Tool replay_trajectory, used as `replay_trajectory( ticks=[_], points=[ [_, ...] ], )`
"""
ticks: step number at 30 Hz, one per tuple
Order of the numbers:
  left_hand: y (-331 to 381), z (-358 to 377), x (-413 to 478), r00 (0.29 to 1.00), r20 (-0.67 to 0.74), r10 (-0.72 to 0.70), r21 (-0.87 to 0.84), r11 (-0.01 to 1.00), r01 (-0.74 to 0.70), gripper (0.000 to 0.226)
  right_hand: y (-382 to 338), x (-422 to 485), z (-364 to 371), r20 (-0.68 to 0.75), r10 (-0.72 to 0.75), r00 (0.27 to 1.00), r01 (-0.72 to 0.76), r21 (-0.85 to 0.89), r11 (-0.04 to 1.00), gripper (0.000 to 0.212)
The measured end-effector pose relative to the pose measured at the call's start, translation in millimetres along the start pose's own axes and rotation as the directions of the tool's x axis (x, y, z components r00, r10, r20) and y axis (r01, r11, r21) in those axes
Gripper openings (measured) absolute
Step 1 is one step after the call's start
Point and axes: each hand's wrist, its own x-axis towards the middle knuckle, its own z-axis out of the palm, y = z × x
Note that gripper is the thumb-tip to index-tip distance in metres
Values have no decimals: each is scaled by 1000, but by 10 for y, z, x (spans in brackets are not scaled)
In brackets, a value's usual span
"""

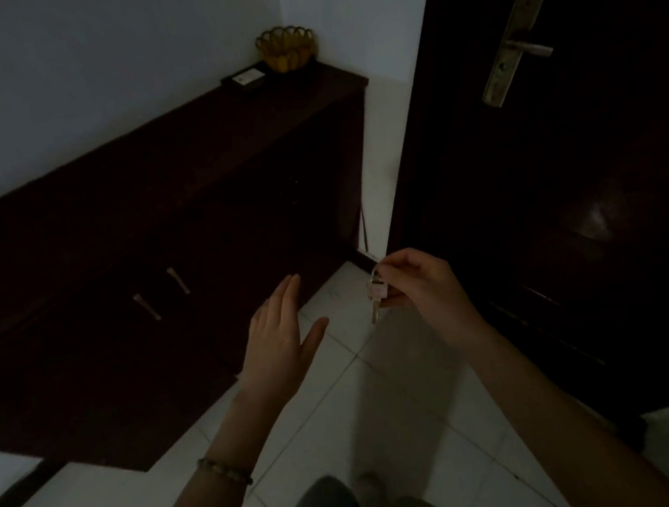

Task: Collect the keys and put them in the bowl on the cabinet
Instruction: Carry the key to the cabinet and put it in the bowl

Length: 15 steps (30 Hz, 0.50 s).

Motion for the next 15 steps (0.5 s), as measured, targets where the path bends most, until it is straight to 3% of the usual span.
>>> replay_trajectory(
  ticks=[15],
  points=[
    [-584, 334, 2452, 998, -28, 52, 9, 999, -52, 66, -263, 2384, -3, -56, -31, 998, 29, -27, 999, 13]
  ],
)
